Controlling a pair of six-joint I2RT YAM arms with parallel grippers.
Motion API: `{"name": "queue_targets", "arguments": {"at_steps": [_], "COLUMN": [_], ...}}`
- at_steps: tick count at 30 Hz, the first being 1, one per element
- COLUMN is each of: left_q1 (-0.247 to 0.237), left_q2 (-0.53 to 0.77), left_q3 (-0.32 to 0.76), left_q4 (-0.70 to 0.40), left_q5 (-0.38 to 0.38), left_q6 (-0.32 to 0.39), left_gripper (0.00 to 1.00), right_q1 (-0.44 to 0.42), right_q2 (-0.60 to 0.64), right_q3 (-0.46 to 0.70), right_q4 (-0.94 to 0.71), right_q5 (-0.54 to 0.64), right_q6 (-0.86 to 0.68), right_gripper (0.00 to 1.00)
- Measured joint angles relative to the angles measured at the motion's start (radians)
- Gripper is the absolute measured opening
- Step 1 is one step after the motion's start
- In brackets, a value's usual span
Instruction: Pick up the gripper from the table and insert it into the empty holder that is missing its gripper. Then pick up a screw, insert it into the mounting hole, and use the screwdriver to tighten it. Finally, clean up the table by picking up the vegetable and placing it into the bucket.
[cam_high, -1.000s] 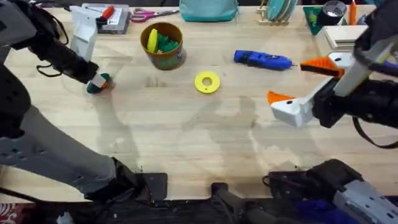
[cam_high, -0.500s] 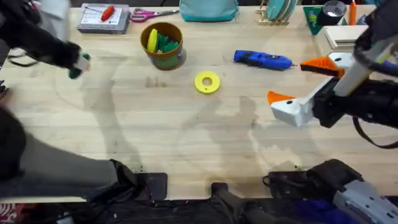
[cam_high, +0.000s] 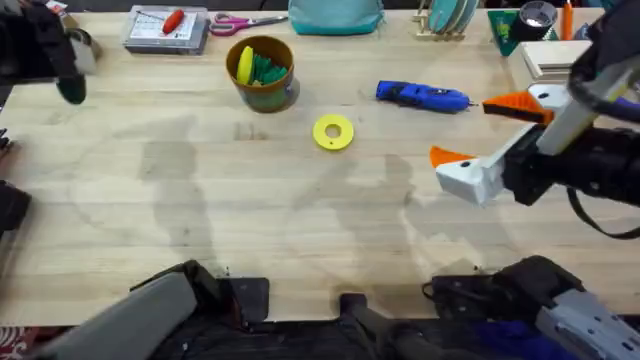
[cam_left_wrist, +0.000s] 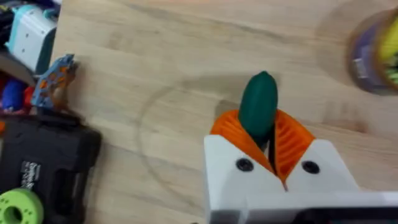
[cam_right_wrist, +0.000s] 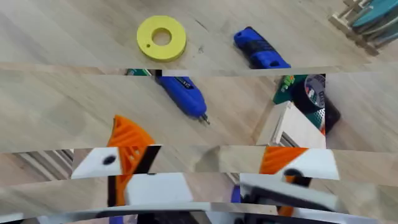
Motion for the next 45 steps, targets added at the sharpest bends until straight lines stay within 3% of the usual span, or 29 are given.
{"name": "queue_targets", "arguments": {"at_steps": [10,16,23,27,34,45], "left_q1": [-0.315,-0.442,-0.574,-0.601,-0.602,-0.637], "left_q2": [-0.076,-0.074,-0.033,0.021,0.162,0.479], "left_q3": [0.0,0.0,0.0,0.0,0.034,0.294], "left_q4": [-0.015,-0.018,0.036,0.12,0.188,0.174], "left_q5": [0.01,0.015,0.027,0.025,0.024,0.024], "left_q6": [-0.167,-0.273,-0.32,-0.328,-0.334,-0.334], "left_gripper": [0.019,0.019,0.019,0.019,0.019,0.019], "right_q1": [0.0,0.0,0.0,0.0,0.0,0.0], "right_q2": [0.0,0.0,0.0,0.0,0.0,0.0], "right_q3": [0.0,0.0,0.0,0.0,0.0,0.0], "right_q4": [0.0,0.0,0.0,0.0,0.0,0.0], "right_q5": [0.0,0.0,0.0,0.0,0.0,0.0], "right_q6": [0.0,0.0,0.0,0.0,0.0,0.0], "right_gripper": [0.997,0.997,0.997,0.997,0.997,0.997]}}
